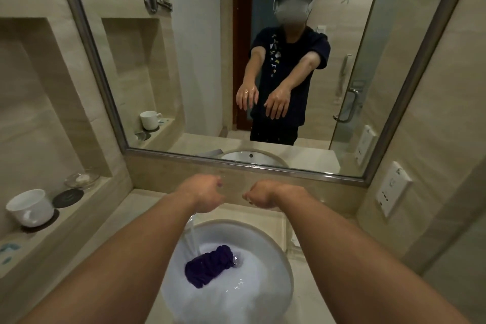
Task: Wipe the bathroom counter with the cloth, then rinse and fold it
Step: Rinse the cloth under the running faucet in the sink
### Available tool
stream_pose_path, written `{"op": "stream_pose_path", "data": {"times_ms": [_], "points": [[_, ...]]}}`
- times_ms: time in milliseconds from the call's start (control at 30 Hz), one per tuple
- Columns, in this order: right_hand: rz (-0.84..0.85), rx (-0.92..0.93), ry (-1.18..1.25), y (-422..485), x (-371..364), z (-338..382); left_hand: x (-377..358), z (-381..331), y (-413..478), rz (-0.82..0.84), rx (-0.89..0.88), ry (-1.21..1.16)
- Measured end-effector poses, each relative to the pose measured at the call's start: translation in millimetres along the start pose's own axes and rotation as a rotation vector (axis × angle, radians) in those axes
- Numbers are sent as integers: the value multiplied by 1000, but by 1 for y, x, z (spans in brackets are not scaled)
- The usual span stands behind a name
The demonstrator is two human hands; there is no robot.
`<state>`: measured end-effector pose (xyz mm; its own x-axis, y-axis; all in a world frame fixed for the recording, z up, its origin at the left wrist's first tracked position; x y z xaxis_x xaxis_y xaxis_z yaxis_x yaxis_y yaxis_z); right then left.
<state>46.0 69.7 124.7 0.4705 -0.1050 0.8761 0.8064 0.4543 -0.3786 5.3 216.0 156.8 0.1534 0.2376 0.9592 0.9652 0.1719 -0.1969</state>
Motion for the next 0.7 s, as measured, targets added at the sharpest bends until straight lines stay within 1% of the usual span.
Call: {"op": "stream_pose_path", "data": {"times_ms": [167, 367, 533, 700], "points": [[59, -27, 33, 10, -13, -4, -6, 2, 17, 41, -28, 38], [17, -84, 53, 17, -5, -2, -7, 5, 46, 80, -135, 61], [31, -183, 126, 36, -32, 9, -16, 37, 70, 129, -204, 77], [39, -245, 143, 70, -68, 44, -42, 91, 100, 203, -240, 75]]}}
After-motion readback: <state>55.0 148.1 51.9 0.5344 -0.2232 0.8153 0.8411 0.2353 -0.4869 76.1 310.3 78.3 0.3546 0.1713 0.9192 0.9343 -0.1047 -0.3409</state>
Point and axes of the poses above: each hand's wrist, its own y-axis towards the middle knuckle, its own x-axis out of the back of the hand, z = x × y, the point moved 10 cm from there along y, towards the middle knuckle, and after that the axes turned 7 degrees about x, right-handed, at the moved point
